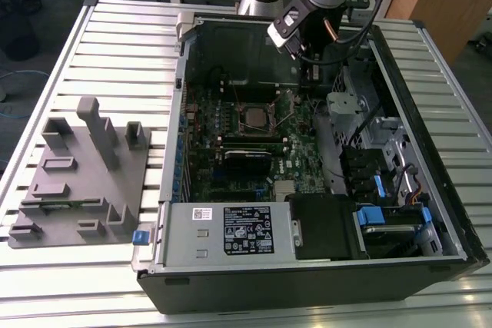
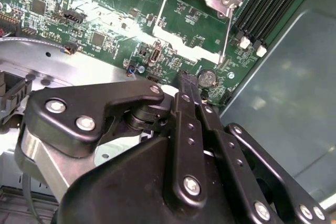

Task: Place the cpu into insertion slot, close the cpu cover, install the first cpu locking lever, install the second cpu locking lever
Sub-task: 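Close the cpu cover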

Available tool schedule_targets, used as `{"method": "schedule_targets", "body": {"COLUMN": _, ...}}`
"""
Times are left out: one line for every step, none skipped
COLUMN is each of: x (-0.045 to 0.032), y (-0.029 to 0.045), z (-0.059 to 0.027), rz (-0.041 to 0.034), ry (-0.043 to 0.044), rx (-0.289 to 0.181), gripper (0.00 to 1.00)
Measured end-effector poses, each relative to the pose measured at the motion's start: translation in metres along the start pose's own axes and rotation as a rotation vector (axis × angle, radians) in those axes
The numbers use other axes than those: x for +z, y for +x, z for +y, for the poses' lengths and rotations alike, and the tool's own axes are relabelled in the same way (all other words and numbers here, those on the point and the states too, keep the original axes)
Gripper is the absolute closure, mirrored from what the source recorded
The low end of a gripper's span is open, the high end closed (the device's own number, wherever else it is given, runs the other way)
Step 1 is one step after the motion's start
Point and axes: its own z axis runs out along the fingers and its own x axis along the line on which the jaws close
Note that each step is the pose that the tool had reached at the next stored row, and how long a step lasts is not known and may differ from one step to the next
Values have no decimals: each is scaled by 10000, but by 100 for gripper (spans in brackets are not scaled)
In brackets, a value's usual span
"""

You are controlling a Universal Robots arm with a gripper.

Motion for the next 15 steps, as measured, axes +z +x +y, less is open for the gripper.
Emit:
{"method": "schedule_targets", "body": {"x": 18, "y": -1, "z": -1, "rz": 0, "ry": 0, "rx": 3, "gripper": 89}}
{"method": "schedule_targets", "body": {"x": 36, "y": -1, "z": -1, "rz": 1, "ry": 0, "rx": 5, "gripper": 89}}
{"method": "schedule_targets", "body": {"x": 53, "y": -2, "z": -1, "rz": 1, "ry": -1, "rx": 8, "gripper": 89}}
{"method": "schedule_targets", "body": {"x": 68, "y": -3, "z": -2, "rz": 0, "ry": 0, "rx": 11, "gripper": 89}}
{"method": "schedule_targets", "body": {"x": 79, "y": -3, "z": -1, "rz": -3, "ry": -1, "rx": 14, "gripper": 89}}
{"method": "schedule_targets", "body": {"x": 90, "y": -4, "z": 0, "rz": -5, "ry": -1, "rx": 15, "gripper": 89}}
{"method": "schedule_targets", "body": {"x": 101, "y": -4, "z": 2, "rz": -5, "ry": -1, "rx": 16, "gripper": 89}}
{"method": "schedule_targets", "body": {"x": 111, "y": -4, "z": 3, "rz": -5, "ry": -2, "rx": 18, "gripper": 89}}
{"method": "schedule_targets", "body": {"x": 120, "y": -4, "z": 6, "rz": -9, "ry": -2, "rx": 18, "gripper": 89}}
{"method": "schedule_targets", "body": {"x": 126, "y": -4, "z": 12, "rz": -25, "ry": -3, "rx": 18, "gripper": 89}}
{"method": "schedule_targets", "body": {"x": 132, "y": -4, "z": 16, "rz": -36, "ry": -4, "rx": 17, "gripper": 89}}
{"method": "schedule_targets", "body": {"x": 135, "y": -4, "z": 18, "rz": -47, "ry": -5, "rx": 16, "gripper": 89}}
{"method": "schedule_targets", "body": {"x": 136, "y": -4, "z": 19, "rz": -55, "ry": -5, "rx": 17, "gripper": 89}}
{"method": "schedule_targets", "body": {"x": 136, "y": -5, "z": 19, "rz": -59, "ry": -6, "rx": 17, "gripper": 89}}
{"method": "schedule_targets", "body": {"x": 136, "y": -4, "z": 19, "rz": -59, "ry": -6, "rx": 17, "gripper": 89}}
